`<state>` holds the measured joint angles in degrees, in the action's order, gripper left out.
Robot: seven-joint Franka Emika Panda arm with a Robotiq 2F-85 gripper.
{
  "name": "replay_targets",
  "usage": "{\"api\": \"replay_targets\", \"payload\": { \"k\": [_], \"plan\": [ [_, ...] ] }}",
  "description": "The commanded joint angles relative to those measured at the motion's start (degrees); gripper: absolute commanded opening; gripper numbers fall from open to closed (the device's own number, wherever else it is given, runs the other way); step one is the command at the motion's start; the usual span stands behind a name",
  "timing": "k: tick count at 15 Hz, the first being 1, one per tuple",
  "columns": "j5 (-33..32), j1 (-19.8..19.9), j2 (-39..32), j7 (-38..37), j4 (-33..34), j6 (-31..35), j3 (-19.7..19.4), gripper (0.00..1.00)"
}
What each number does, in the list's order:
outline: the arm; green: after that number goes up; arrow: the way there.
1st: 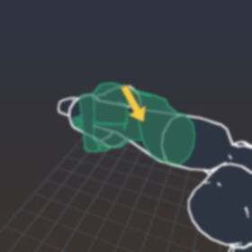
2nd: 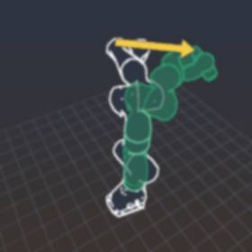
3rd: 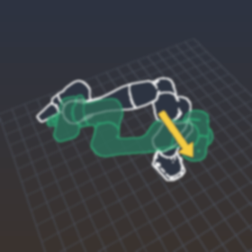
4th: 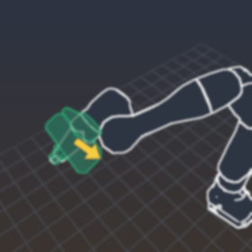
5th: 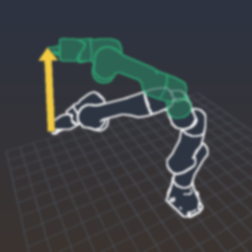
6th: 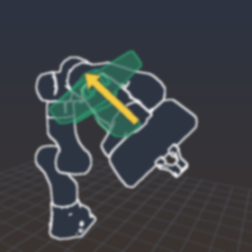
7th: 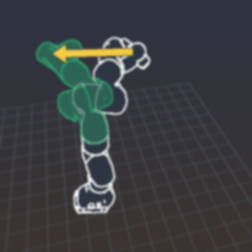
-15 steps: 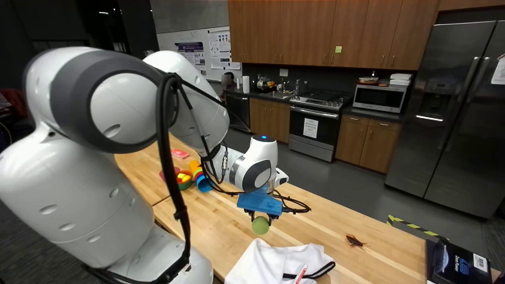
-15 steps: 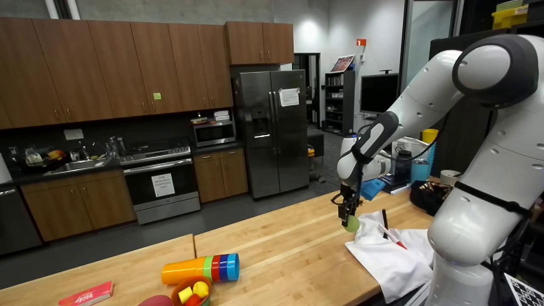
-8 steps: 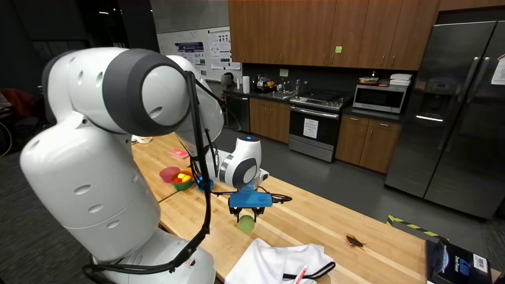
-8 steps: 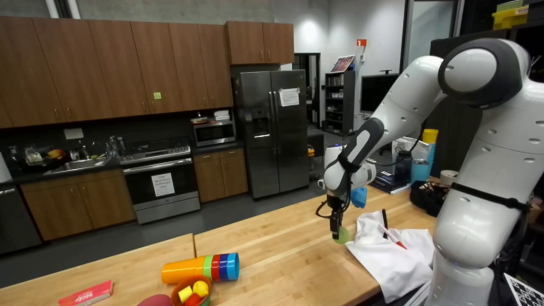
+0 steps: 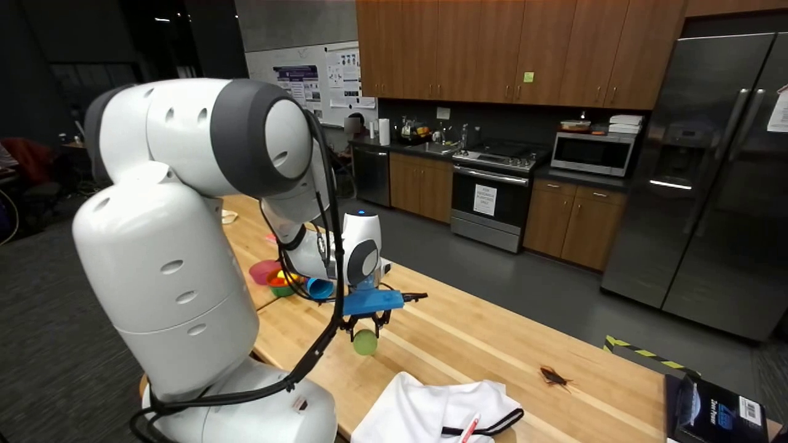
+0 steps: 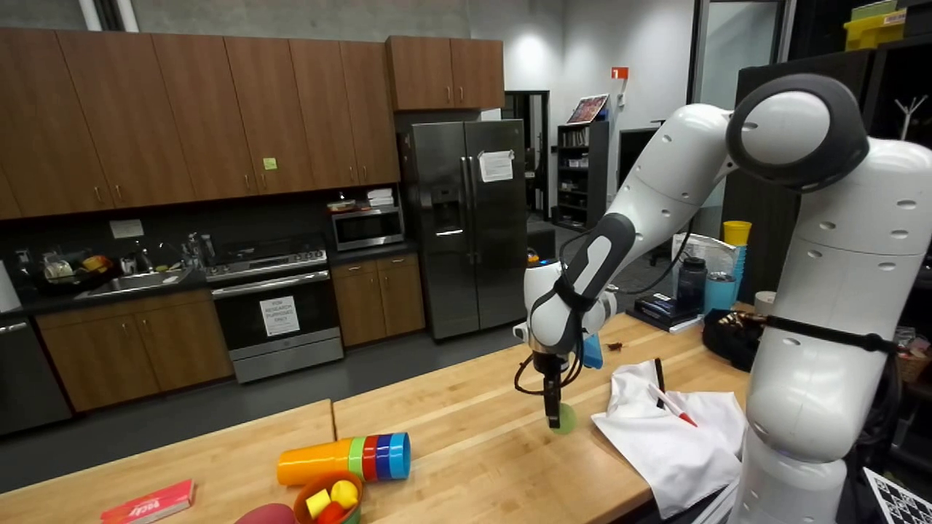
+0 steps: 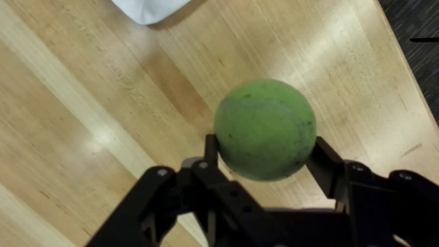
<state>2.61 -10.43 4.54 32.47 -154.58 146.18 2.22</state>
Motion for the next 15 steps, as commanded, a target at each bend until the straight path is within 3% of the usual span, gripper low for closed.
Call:
{"api": "replay_targets", "payload": {
  "k": [1, 4, 7, 15],
  "plan": [
    [0.91, 1.02, -3.12, 0.00, 2.32, 1.10, 1.04, 0.40],
    [2.07, 1.03, -4.37, -5.45, 2.43, 10.57, 2.22, 0.40],
    [5.16, 0.80, -6.59, -7.24, 3.83, 15.23, 3.61, 0.40],
    [4.38, 1.17, -10.31, -10.67, 6.36, 17.05, 8.16, 0.40]
  ]
}}
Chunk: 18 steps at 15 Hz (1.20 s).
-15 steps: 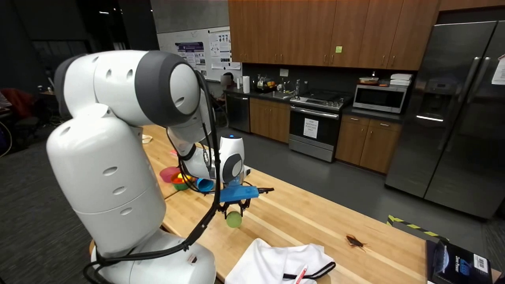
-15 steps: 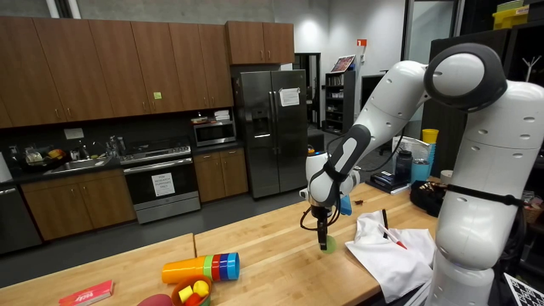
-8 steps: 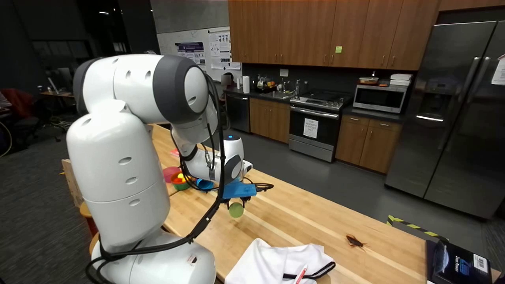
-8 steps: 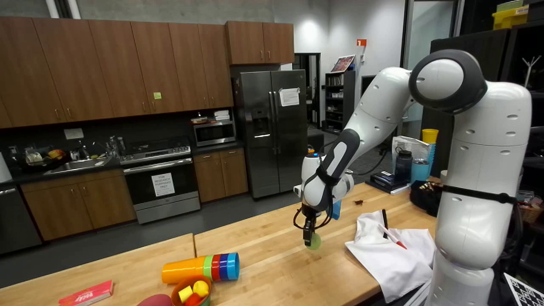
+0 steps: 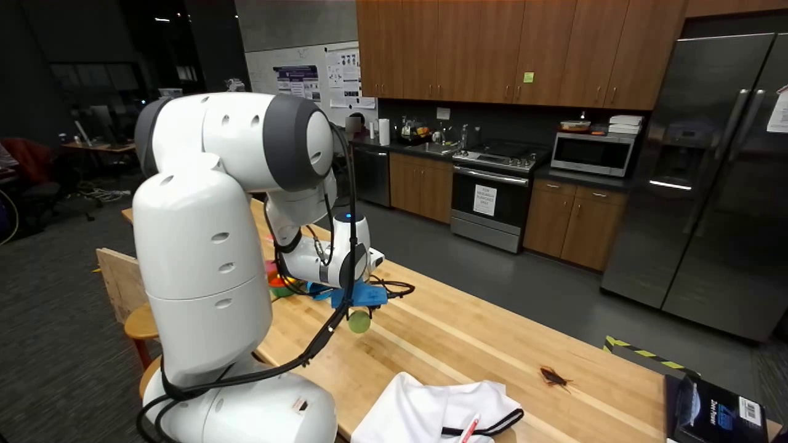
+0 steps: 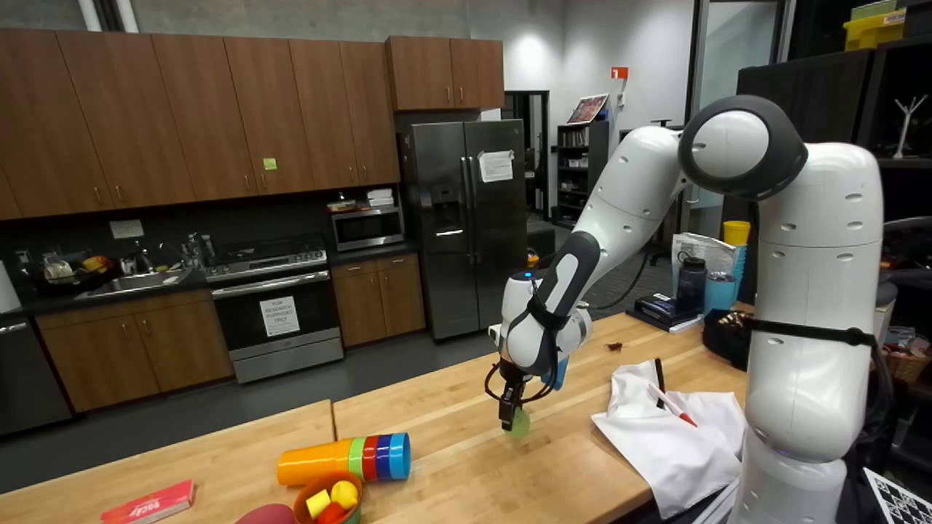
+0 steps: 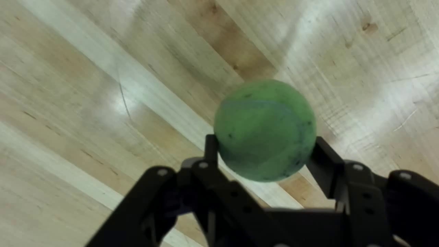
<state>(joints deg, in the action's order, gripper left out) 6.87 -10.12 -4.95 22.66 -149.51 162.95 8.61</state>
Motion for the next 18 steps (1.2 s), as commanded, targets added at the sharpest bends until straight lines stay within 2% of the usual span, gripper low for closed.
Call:
{"api": "replay_targets", "payload": {
  "k": [1, 10, 14, 18],
  "plan": [
    [0.62, 0.88, -0.75, -0.52, 1.56, 0.19, 2.49, 0.40],
    [-0.44, 0.34, -3.46, -1.33, 4.39, 1.41, 5.30, 0.40],
    [-4.83, -0.35, -5.78, -3.02, 3.26, 5.31, 5.77, 0.40],
    [-9.94, -1.41, -8.47, -6.87, 3.49, 6.12, 5.33, 0.40]
  ]
}}
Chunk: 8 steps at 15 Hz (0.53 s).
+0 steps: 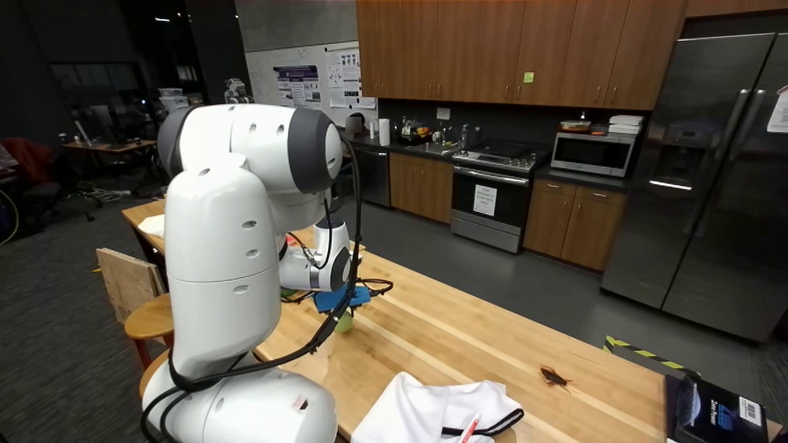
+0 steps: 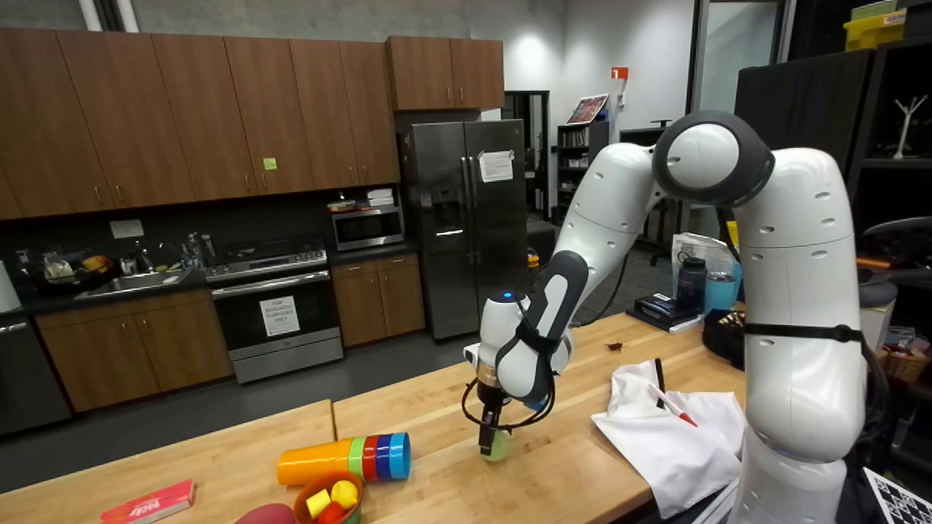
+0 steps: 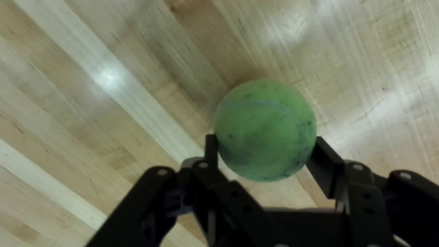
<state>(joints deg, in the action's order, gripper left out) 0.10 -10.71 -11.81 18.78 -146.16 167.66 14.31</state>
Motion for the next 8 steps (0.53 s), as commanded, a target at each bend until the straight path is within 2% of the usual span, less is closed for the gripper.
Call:
{"api": "replay_targets", "payload": {
  "k": [1, 4, 5, 6, 7, 8],
  "plan": [
    [-4.61, -1.34, -2.15, -3.93, -0.06, 1.83, -0.61, 0.40],
    [-8.60, -2.75, -3.41, -5.80, 0.64, 1.83, -1.35, 0.40],
    [-10.42, -4.88, -3.16, -7.36, 0.84, 1.23, -3.42, 0.90],
    [-11.97, -5.82, -2.77, -8.86, 0.72, 1.05, -4.24, 0.91],
    [-9.60, -2.46, -2.12, -6.37, 0.36, 1.07, -1.18, 0.69],
    [-10.62, -3.38, -2.24, -7.38, 0.36, 1.04, -1.91, 0.76]
  ]
}}
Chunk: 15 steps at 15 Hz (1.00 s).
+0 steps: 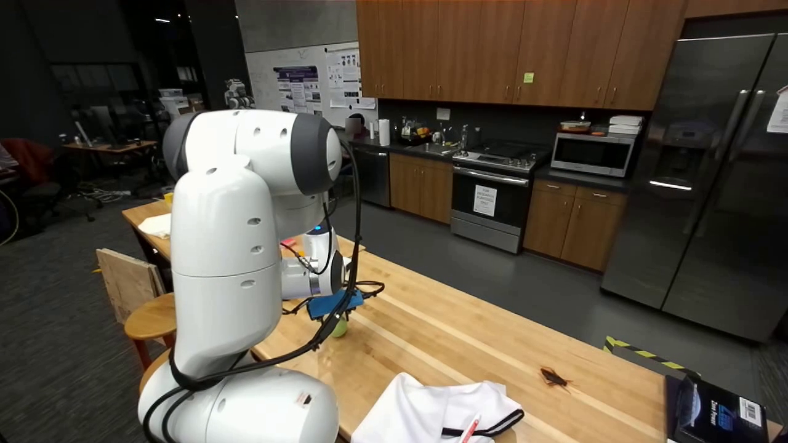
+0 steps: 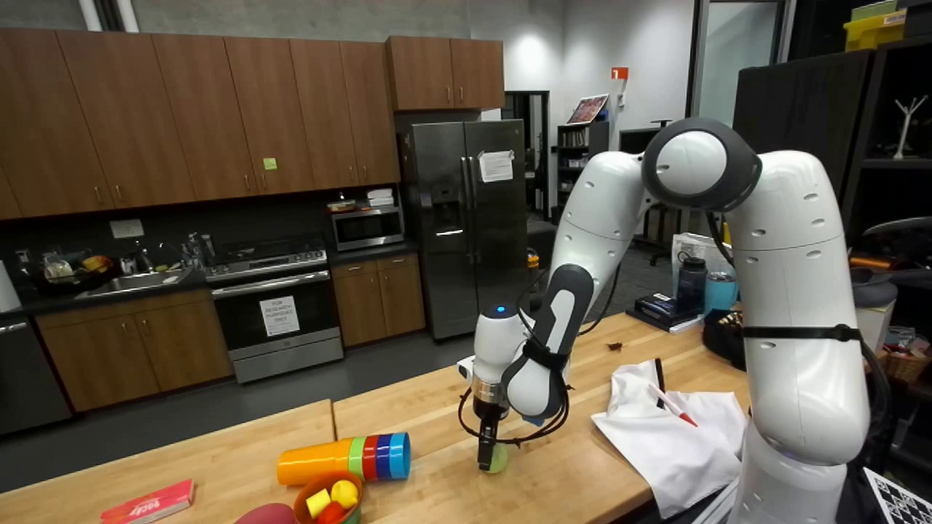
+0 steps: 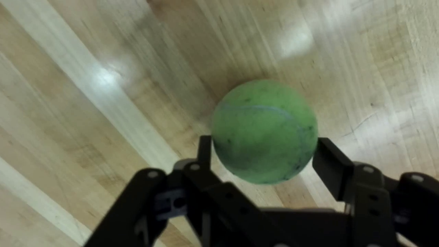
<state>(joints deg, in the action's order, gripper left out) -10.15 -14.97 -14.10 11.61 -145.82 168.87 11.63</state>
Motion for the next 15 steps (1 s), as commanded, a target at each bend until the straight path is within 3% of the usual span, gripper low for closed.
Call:
{"api": "replay_targets", "payload": {
  "k": [1, 3, 9, 11, 14, 15],
  "plan": [
    [-0.65, 0.34, -0.13, -0.57, 0.04, -0.15, 0.43, 0.82],
    [-0.73, -0.05, -0.40, -0.71, 0.06, -0.16, 0.24, 0.99],
    [2.55, 2.08, 2.33, 0.14, 1.38, 4.58, 5.40, 1.00],
    [4.78, 1.89, 4.19, -3.52, 2.57, 6.22, 5.87, 1.00],
    [6.79, 2.02, 7.81, -6.98, 3.47, 7.99, 3.93, 1.00],
    [5.33, 1.07, 9.55, -9.12, 2.99, 9.40, 0.77, 1.00]
  ]
}}
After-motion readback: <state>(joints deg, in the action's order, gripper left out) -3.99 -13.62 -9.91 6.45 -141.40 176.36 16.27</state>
